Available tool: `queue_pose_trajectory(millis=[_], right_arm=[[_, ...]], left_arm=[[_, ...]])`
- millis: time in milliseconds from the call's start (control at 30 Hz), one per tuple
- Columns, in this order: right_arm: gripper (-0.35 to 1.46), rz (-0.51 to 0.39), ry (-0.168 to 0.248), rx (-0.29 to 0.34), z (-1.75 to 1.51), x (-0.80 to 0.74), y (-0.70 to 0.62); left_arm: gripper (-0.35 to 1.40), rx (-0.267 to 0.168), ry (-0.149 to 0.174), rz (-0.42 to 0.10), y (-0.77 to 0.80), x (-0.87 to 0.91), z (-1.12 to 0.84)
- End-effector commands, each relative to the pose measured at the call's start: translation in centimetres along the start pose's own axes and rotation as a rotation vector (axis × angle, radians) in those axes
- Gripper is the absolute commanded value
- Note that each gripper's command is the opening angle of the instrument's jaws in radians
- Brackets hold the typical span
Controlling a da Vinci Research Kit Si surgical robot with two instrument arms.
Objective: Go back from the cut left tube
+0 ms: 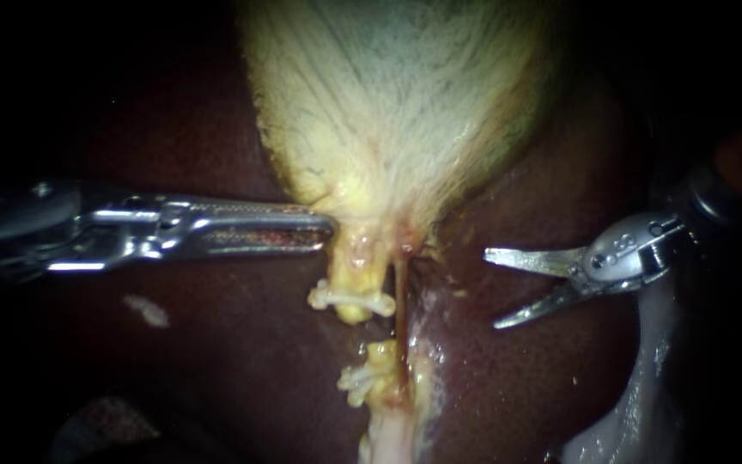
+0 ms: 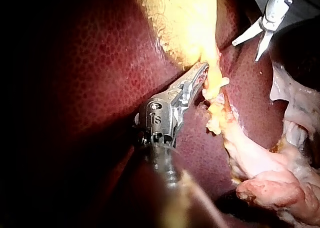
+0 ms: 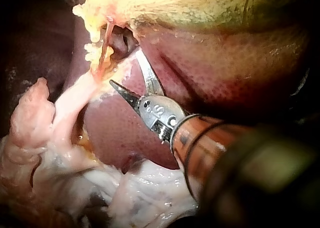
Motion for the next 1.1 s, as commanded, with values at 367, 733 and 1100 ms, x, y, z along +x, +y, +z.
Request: queue_pose_trajectory(millis=[367, 733, 1100], right_arm=[[1.43, -0.025, 0.003, 0.005, 0.00, 0.01, -0.02], [1.43, -0.025, 0.003, 0.005, 0.00, 0.01, -0.02], [1.43, -0.025, 0.003, 0.005, -0.02, 0.01, -0.01]], left_arm=[[-0.35, 0.004, 0.011, 0.005, -0.02, 0.07, 0.17], [-0.35, 0.008, 0.012, 0.012, -0.07, 0.07, 0.20], [-0.35, 0.008, 0.012, 0.012, -0.07, 0.07, 0.20]])
